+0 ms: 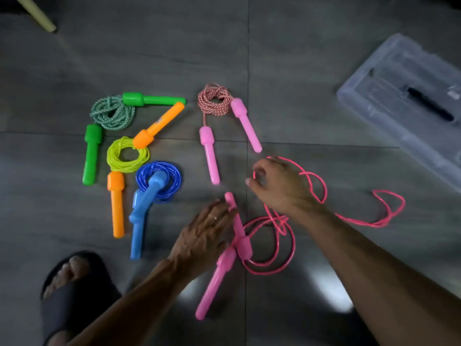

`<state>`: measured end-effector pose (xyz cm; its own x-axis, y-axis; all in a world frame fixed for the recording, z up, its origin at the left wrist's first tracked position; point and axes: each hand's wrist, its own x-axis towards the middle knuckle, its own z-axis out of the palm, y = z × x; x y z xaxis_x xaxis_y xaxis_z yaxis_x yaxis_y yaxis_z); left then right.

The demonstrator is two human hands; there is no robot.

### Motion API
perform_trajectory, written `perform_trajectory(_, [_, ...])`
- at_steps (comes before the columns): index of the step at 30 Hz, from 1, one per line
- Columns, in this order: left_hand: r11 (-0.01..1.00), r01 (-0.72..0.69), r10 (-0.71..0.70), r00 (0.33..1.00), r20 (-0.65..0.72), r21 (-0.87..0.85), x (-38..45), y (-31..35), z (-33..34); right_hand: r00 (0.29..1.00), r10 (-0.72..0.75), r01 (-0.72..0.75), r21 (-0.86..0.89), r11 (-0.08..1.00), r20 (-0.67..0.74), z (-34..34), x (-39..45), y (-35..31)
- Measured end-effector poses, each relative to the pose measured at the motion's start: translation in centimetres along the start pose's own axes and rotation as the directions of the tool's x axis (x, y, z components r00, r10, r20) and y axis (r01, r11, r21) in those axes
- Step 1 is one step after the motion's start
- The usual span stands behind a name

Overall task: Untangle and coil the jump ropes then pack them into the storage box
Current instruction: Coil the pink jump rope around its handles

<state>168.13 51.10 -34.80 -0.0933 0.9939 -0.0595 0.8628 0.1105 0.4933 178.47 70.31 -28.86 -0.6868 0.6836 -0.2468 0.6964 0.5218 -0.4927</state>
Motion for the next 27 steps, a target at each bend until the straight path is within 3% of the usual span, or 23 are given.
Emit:
perform_trajectory(3, [0.97,-0.221,0.212,0.973,0.096,0.098,1.7,1.0,1.0,0.998,-0.005,0.006,-0.02,1.0,0.061,0.4,-3.3,1.6])
perform_trajectory(5, [0.954,-0.263,0.233,0.953,0.196,0.143,2.6,1.2,1.1,0.995,0.001,0.001,-0.02,1.0,0.096,0.4,-4.9,2.4])
perform_trajectory(9, [0.982,-0.129,0.104,0.979,0.177,0.139,2.6,1.9,0.0,0.995,-0.014,0.01,0.045,0.999,0.1,-0.4,-6.6,2.9])
perform_trajectory(14, [0.972,0.152,-0.137,0.986,0.091,-0.18,0.1,4.0,-4.3,0.975,-0.038,-0.011,0.215,0.976,0.219,-1.9,-8.0,1.1])
perform_trajectory(18, [0.971,0.142,-0.139,0.99,0.027,-0.19,-1.1,5.3,-8.8,0.978,-0.066,-0.002,0.325,0.946,0.199,-4.3,-8.7,-1.2])
perform_trajectory(22, [0.984,0.127,-0.104,0.979,0.175,-0.122,-1.3,8.4,-14.0,0.991,-0.1,0.06,0.379,0.924,0.087,-8.9,-9.9,-4.5])
perform_trajectory(27, [0.923,0.18,-0.111,0.971,0.213,-0.341,-0.9,12.2,-19.9,0.981,-0.192,0.189,0.352,0.917,-0.027,-14.3,-12.0,-9.1])
